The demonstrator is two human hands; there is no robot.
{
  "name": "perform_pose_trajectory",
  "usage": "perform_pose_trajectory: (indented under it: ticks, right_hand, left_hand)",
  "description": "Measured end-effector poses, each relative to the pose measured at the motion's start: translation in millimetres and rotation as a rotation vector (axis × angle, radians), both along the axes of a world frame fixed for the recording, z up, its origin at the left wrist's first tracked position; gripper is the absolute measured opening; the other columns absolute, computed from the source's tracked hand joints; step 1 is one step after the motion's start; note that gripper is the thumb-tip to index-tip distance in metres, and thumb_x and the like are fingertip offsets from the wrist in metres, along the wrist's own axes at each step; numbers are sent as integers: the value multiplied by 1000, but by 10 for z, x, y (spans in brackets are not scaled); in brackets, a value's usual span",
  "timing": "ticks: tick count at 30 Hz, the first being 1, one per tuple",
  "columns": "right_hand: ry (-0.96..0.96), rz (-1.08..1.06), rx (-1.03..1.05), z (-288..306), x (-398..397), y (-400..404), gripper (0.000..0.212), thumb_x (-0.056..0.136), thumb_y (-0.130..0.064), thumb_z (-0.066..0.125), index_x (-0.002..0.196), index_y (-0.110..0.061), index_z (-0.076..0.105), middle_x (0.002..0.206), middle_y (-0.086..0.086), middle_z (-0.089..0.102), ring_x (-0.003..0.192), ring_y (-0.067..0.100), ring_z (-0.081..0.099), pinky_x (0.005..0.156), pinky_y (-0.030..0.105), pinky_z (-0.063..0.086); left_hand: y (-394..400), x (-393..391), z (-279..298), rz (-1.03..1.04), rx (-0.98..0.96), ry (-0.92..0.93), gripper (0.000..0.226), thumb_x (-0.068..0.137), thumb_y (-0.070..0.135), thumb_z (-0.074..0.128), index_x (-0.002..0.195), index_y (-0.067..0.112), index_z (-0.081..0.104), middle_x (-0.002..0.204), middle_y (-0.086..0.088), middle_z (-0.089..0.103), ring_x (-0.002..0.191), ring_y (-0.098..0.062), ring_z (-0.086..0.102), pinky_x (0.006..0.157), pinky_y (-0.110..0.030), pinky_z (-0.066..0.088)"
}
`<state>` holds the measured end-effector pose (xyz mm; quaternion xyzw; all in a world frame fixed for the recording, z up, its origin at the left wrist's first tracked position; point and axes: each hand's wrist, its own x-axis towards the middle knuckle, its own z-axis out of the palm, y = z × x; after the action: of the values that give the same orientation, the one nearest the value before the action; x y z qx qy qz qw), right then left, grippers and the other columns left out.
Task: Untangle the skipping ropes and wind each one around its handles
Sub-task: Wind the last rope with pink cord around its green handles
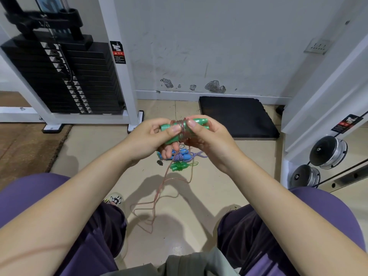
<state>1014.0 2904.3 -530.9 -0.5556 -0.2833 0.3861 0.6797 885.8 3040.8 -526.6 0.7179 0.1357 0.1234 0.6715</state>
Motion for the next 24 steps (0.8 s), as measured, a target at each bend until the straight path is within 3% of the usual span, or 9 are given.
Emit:
perform_pose_trajectory:
  ticks: [3,5,7,10,12,17,19,24]
  right_hand:
    - [70,147,35,24,-41,-10,39,87,-27,68,118,-7,60,94,14,68,84,27,67,88,37,54]
    - [49,158,-15,15,-56,1,40,85,-20,70,120,-5,59,81,7,63,71,22,61,76,31,52]
    - [-9,142,-105,-15,-78,15,33,88,-10,69,119,-5,59,67,1,50,52,13,44,57,25,42]
    - [-182,110,-210,-40,-114,41,14,96,-13,60,110,-10,62,56,-5,35,44,8,28,45,19,28]
    - [-311,66,-241,-39,-122,64,10,99,-18,56,102,-12,64,51,-9,34,45,8,27,44,20,26]
    - [-633,38,-374,-33,-174,67,27,100,-25,53,76,-17,62,48,-11,40,45,4,32,49,20,28]
    - [-693,50,-377,-15,-213,78,29,99,-26,54,74,-14,60,54,-9,43,48,4,34,51,19,30]
    - [-1008,89,-360,53,-220,32,29,97,-28,57,83,-3,61,60,-2,49,57,13,41,57,32,31]
  left_hand:
    - [6,22,3,94,-52,-52,27,91,33,55,96,7,61,66,-13,65,44,-20,55,44,-24,46]
    - [23,31,17,142,-89,-72,31,94,33,53,97,3,60,66,-10,65,44,-18,55,44,-23,46]
    - [58,32,31,181,-105,-76,32,96,33,52,99,2,59,67,-9,65,44,-18,55,44,-23,46]
    - [70,33,2,240,-72,-76,28,99,31,53,96,4,60,65,-8,65,44,-17,55,44,-23,46]
    - [49,44,-28,291,-46,-88,25,100,29,53,94,6,60,64,-9,63,42,-17,53,43,-24,44]
    - [181,56,-53,541,8,-122,24,98,33,58,89,10,59,58,-2,57,42,-11,43,42,-21,35]
    - [225,56,-81,583,81,-99,24,97,33,60,83,14,58,57,-2,57,41,-12,43,42,-21,34]
    - [267,88,-200,552,366,17,28,95,36,61,72,20,55,55,-1,59,40,-14,45,47,-27,36]
